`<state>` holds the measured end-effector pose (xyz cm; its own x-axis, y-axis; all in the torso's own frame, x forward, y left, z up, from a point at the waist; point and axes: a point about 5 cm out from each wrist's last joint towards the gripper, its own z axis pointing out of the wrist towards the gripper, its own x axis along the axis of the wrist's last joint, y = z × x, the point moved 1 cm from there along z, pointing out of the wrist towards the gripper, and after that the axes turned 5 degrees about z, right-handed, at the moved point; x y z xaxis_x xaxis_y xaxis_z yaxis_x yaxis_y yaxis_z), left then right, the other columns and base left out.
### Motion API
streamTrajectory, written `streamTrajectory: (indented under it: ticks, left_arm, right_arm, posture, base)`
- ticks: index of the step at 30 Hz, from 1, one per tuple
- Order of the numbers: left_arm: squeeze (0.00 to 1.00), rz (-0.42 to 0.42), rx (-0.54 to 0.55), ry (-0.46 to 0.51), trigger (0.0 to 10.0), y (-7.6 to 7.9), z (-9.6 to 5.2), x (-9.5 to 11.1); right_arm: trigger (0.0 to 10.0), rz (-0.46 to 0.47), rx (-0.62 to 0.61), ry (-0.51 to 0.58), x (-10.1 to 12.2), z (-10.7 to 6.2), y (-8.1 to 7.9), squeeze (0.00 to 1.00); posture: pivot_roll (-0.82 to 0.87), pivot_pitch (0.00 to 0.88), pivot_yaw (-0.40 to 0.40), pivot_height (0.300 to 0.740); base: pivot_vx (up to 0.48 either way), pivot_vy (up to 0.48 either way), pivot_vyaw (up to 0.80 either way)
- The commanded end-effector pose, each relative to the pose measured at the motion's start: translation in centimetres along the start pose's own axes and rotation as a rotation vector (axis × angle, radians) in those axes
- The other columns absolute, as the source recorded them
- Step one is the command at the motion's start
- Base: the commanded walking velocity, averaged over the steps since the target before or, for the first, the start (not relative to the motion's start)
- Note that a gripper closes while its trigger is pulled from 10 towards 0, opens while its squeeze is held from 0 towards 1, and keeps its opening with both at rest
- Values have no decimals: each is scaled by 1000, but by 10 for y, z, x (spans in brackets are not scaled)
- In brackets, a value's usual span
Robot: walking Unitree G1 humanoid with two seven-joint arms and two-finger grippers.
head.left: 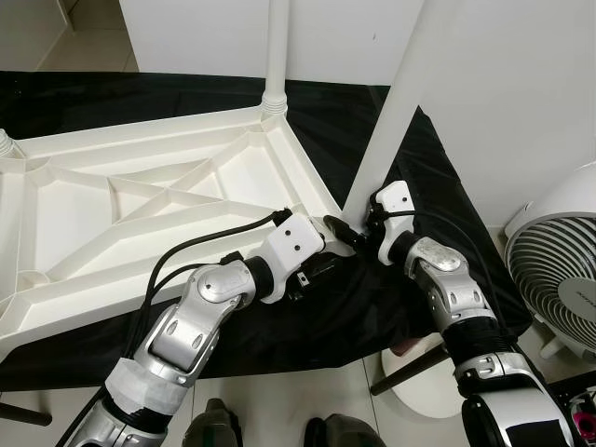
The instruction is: Building children table
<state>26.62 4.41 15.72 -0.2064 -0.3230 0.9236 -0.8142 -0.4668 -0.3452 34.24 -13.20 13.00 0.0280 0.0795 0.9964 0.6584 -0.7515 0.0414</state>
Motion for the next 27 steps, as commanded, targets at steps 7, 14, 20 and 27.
streamTrajectory:
  ticks: [7,14,20,27]
  left_arm:
    - [0,-12,-18,-7,10000,6,-1,-2]
    - [0,-17,-18,-7,10000,6,-1,-2]
    - [0,-18,-29,-5,10000,8,0,-2]
    - [0,-17,-34,-7,10000,7,0,-2]
  right_arm:
    - [10000,71,-121,52,1,-6,-8,0]
    - [10000,124,-296,78,3,-9,-17,0]
    - [10000,170,-607,69,1,-19,-21,0]
    - [10000,169,-683,69,4,-26,-30,0]
  posture:
    - [1,27,-64,740]
    - [-8,34,-60,740]
    - [-15,41,-53,740]
    - [-17,52,-47,740]
  base:
    - [0,0,0]
    - [0,0,0]
    - [0,0,0]
    - [0,0,0]
